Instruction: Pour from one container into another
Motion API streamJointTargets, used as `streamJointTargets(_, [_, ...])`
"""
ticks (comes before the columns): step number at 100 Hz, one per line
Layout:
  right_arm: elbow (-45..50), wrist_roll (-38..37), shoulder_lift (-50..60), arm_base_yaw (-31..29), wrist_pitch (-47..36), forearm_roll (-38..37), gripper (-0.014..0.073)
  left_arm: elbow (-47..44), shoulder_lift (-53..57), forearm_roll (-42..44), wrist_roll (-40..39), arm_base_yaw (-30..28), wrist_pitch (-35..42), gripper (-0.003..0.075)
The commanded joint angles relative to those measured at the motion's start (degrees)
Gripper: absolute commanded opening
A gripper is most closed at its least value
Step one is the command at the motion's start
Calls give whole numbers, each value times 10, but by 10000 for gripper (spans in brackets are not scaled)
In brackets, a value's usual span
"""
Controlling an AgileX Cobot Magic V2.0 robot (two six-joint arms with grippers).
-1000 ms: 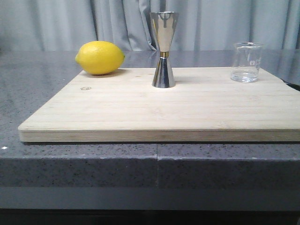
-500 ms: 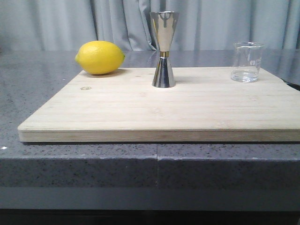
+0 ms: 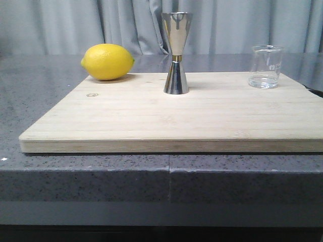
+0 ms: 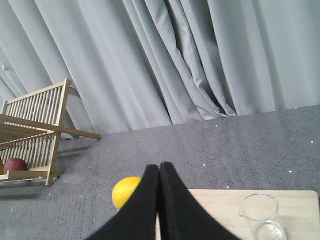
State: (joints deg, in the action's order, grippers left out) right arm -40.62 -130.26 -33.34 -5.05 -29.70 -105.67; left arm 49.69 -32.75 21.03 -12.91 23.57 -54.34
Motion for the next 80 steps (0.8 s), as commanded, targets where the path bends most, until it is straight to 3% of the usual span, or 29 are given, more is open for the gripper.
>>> streamJointTargets(1, [-13, 1, -1, -4, 24, -13, -67, 14, -3, 6, -7, 4, 40, -21])
streamJointTargets(23, [-13, 1, -1, -4, 22, -13, -67, 12, 9, -1, -5, -4, 50, -21])
streamJointTargets(36, [-13, 1, -1, -4, 21, -13, -67, -27, 73, -53, 34, -66, 138, -21])
streamJointTargets(58, [-13, 1, -1, -4, 21, -13, -67, -204, 227, -164, 96, -182, 281, -20])
streamJointTargets(80, [-13, 1, -1, -4, 21, -13, -67, -401, 331, -223, 108, -208, 428, -21])
